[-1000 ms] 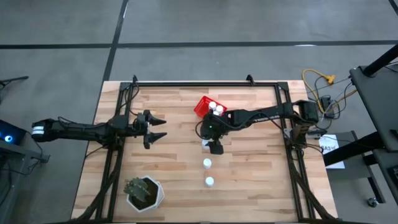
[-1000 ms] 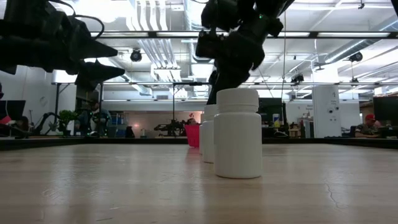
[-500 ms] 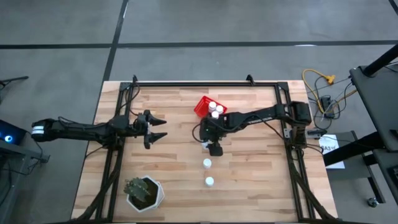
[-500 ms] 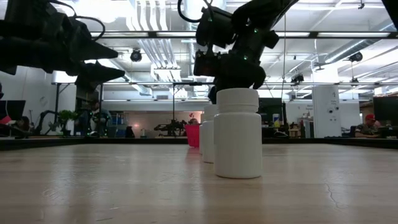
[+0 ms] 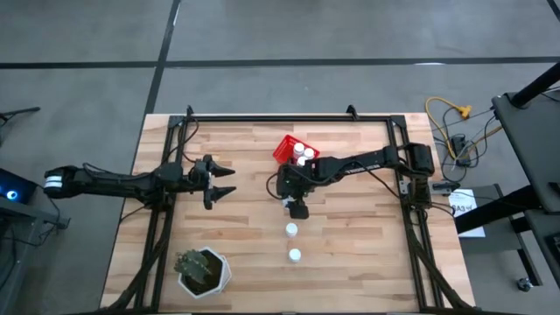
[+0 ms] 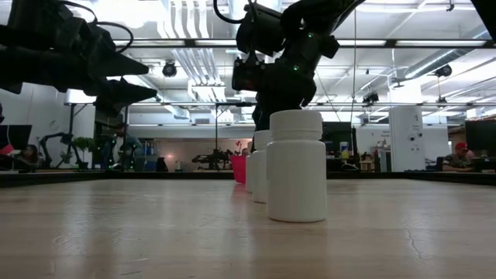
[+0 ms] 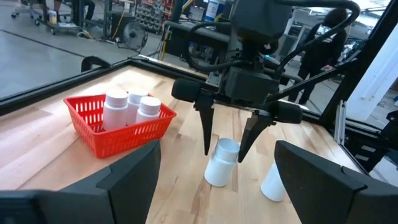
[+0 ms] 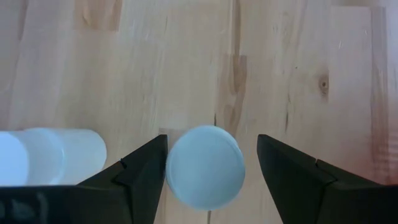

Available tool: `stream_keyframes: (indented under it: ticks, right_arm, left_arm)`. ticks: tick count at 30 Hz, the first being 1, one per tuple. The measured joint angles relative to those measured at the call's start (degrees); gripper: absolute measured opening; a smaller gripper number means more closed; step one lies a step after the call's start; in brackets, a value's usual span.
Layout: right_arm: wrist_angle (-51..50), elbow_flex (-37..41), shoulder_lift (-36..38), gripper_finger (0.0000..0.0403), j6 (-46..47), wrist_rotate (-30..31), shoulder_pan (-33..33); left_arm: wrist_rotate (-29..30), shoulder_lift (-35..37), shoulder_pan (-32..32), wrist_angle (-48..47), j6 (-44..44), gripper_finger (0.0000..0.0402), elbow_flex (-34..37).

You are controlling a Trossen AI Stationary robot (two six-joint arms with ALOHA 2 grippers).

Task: Pick and place pill bottles into a basket
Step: Put the white pill bottle into the red bin

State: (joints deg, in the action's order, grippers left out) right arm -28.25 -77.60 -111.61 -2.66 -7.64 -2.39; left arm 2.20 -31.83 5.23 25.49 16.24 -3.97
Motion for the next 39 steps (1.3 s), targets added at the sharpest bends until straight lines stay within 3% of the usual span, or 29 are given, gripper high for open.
stream_keyframes:
  ticks: [20,27,39]
  right_arm:
    - [-0.3,0.0,0.0,0.0208,0.2,-1.9,0.0]
    - [-1.7,0.0,0.2,0.0147,-0.3,-1.9,0.0]
    - [-8.2,-4.0,1.8,0.0146,-1.3,-1.3,-0.6]
  left_arm:
    - [0.0,0.1,0.0,0.0,0.1,0.0297,0.0]
    - [0.0,0.1,0.0,0.0,0.1,0.0297,0.0]
    - [0.0,0.1,0.0,0.0,0.1,0.0297,0.0]
